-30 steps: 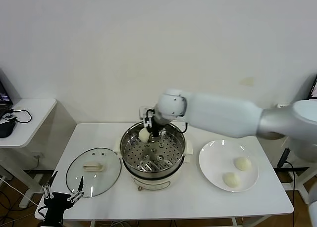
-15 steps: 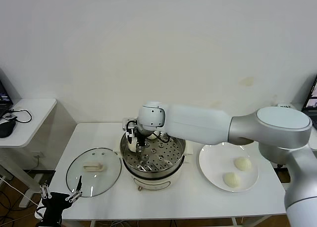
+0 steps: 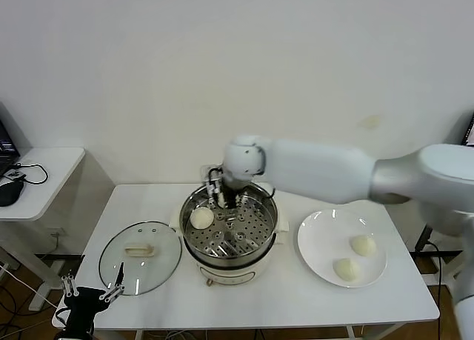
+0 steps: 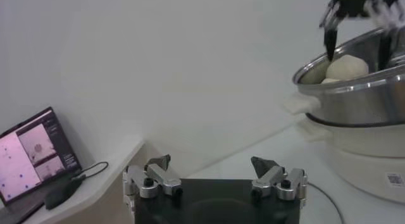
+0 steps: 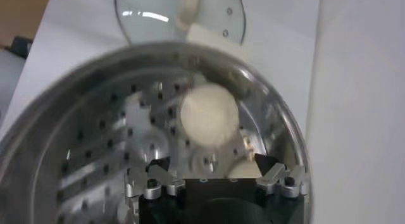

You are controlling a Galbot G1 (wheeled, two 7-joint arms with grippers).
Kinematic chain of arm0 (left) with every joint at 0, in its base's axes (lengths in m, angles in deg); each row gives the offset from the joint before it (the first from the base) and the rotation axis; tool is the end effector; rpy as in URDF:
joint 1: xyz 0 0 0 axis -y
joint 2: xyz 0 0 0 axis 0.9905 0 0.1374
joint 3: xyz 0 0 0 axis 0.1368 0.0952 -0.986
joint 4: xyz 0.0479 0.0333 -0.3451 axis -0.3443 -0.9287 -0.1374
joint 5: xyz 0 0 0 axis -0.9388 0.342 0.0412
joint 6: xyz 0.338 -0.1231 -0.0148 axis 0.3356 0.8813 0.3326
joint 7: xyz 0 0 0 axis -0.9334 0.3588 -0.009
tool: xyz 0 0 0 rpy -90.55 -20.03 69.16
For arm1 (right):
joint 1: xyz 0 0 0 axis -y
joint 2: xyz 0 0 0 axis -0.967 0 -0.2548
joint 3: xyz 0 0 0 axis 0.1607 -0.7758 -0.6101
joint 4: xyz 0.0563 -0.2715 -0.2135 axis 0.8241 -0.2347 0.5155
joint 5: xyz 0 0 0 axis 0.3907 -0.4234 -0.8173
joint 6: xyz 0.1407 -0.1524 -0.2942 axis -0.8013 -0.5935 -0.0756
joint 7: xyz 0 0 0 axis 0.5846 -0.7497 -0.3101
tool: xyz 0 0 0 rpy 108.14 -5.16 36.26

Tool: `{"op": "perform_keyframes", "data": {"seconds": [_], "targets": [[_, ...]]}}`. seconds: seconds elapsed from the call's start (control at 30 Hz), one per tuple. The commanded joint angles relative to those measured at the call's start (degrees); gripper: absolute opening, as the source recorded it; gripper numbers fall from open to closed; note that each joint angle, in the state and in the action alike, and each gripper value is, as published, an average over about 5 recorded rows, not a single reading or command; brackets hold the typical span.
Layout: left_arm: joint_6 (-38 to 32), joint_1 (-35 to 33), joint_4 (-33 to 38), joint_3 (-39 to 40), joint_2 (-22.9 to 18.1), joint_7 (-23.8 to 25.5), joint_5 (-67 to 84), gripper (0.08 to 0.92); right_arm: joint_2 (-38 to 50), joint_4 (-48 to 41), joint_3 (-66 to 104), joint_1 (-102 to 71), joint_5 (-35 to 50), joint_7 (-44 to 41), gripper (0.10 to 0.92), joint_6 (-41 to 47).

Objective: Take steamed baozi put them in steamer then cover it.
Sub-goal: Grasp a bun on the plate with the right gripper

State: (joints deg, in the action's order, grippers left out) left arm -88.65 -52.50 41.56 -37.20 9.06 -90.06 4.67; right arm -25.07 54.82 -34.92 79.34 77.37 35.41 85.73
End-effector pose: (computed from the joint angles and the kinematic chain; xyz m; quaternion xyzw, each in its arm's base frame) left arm 0.1174 0.1181 -0.2907 0.0261 -0.9675 -0.2438 0.0614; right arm 0.5161 0.1382 -0.0438 0.5378 -0.5251 0.5938 0.2871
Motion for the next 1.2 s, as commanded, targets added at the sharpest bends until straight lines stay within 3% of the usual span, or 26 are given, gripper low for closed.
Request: {"op": "perform_keyframes", "data": {"seconds": [0.03, 0.3, 0.57, 0.9, 1.2], "targets": [[0.12, 0.06, 0.06, 0.41, 0.20, 0.08, -0.07, 0.823, 23.79, 12.68, -0.87, 8.25, -7.00, -11.19, 0.823, -9.58], [0.51, 0.67, 0.02, 1.76, 0.90, 0.23, -0.22, 0.823, 39.90, 19.28, -0.52, 4.24, -13.78, -12.81, 0.823, -13.43], [0.50, 0.64, -0.22, 2.68, 0.99, 0.22, -0.43, 0.823, 46.99, 20.71, 4.00, -10.34, -21.39, -10.93, 0.823, -15.59], [0.46, 0.06, -0.59, 3.37, 0.34, 0.15, -1.54, 0.823, 45.24, 15.58, 23.08, -36.35, -27.95, -9.04, 0.823, -16.89], [0.48, -0.75, -1.01, 2.82, -0.15, 0.12, -2.02, 0.823, 40.79, 10.60, 27.57, -43.03, -30.81, -8.75, 0.823, -16.99]]}}
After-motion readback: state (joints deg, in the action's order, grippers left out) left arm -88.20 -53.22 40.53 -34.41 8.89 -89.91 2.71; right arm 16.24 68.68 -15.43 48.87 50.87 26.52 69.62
